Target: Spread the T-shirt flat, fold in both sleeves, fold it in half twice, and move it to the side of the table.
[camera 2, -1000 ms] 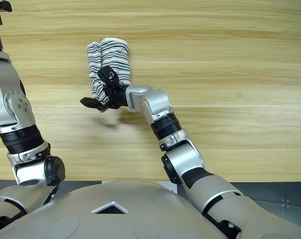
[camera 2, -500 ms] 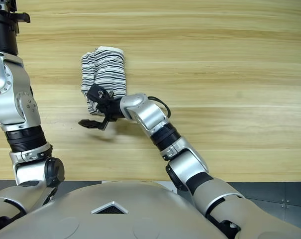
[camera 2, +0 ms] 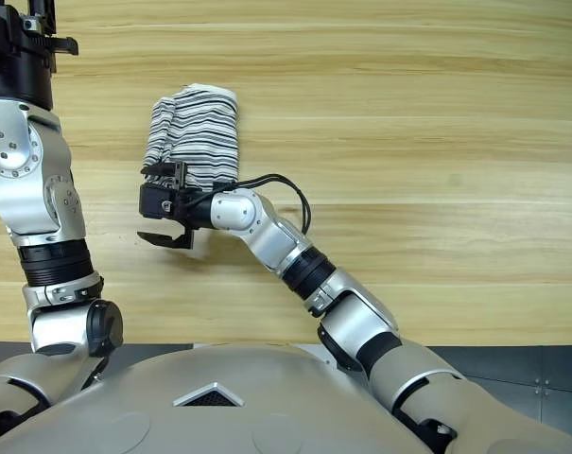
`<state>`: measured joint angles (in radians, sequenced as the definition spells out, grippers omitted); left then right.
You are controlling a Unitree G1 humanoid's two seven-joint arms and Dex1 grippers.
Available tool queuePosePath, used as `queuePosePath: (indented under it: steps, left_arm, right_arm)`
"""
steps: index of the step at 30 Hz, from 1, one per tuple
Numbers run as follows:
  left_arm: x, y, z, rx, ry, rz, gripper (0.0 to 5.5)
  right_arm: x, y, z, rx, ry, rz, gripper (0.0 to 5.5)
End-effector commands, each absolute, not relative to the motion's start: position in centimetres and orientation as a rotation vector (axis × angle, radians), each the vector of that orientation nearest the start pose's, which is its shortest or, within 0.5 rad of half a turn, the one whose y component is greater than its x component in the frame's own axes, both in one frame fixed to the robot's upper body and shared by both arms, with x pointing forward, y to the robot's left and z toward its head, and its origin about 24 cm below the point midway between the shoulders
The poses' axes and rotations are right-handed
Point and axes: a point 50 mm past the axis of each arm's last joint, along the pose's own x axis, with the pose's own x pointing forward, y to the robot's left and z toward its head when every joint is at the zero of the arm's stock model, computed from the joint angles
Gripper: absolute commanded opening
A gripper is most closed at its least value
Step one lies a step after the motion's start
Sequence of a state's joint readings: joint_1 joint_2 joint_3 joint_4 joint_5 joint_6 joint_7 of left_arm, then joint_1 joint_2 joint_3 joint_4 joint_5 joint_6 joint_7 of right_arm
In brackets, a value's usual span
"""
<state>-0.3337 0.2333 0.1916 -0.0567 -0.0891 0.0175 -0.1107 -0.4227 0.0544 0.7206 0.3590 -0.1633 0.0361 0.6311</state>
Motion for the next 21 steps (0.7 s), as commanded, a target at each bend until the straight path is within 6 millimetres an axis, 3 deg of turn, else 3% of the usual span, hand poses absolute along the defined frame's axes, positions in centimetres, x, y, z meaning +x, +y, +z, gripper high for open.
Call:
queuePosePath:
  steps: [1, 8, 12, 15, 18, 21]
  left_arm:
    - [30.2, 20.6, 15.9, 0.156, -0.394, 0.007, 2.07]
    - [30.4, 20.5, 15.8, 0.155, -0.395, 0.004, 2.07]
    - [30.5, 20.4, 15.6, 0.155, -0.392, -0.001, 2.07]
    - [30.5, 20.3, 15.6, 0.155, -0.390, -0.004, 2.07]
    - [30.5, 20.2, 15.6, 0.157, -0.393, -0.008, 2.07]
    - [30.6, 20.3, 15.7, 0.161, -0.395, -0.009, 2.07]
  right_arm:
    - [22.9, 5.1, 3.4, -0.420, 0.142, 1.439, 5.46]
    - [23.7, 4.7, 2.9, -0.291, 0.299, 1.400, 5.46]
    - [24.6, 4.3, 7.4, 0.155, 0.214, 1.426, 5.46]
    - [25.2, 2.4, 10.0, 0.464, 0.209, 1.479, 5.46]
    - [25.4, 0.7, 11.1, 0.640, 0.238, 1.510, 5.46]
    - [26.6, -0.4, 11.4, 0.681, 0.245, 1.416, 5.46]
